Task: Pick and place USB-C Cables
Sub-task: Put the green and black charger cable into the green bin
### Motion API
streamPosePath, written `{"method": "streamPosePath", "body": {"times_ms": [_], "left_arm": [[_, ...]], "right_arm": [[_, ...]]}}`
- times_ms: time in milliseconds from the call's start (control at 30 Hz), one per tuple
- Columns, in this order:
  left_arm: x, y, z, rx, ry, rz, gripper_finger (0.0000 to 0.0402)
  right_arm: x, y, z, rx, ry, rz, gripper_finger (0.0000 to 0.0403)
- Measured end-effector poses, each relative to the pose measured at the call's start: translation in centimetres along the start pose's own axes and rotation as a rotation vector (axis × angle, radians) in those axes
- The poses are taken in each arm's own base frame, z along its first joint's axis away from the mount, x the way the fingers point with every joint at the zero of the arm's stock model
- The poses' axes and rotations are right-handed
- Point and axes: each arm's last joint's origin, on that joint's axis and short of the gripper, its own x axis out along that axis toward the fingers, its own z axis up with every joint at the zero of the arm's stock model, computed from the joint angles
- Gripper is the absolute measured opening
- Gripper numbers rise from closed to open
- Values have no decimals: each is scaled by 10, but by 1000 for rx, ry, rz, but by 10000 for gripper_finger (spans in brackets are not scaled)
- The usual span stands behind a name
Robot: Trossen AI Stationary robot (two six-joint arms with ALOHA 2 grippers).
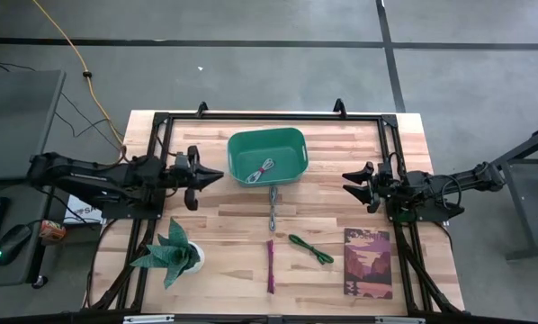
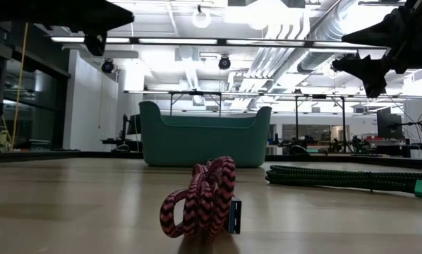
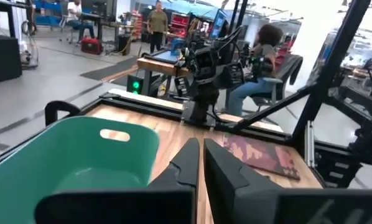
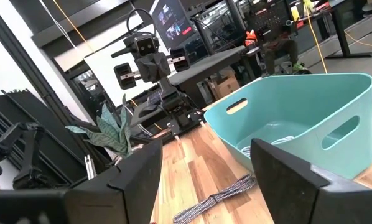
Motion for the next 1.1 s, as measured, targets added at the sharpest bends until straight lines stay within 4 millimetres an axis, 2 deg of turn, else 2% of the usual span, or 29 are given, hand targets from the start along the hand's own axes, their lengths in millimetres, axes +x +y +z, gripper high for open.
{"method": "streamPosePath", "body": {"times_ms": [100, 267, 433, 700, 933, 1100], "left_arm": [[-9, 2, 0, 29, -4, 10, 1], [-24, 11, -16, 22, -56, 54, 0], [-39, 17, -27, 22, -133, -11, 0], [-47, 26, -66, -2, -128, -17, 0], [-49, 27, -65, -22, -140, 13, 0], [-49, 28, -65, -19, -142, 49, 0]], "right_arm": [[0, 0, 0, 0, 0, 0, 236], [0, 0, 0, 1, 0, 0, 236], [0, 0, 0, 1, 0, 1, 236], [0, 0, 0, 0, 0, 1, 236], [0, 1, 2, 19, -18, 17, 236], [1, 17, 28, -36, -129, 150, 236]]}}
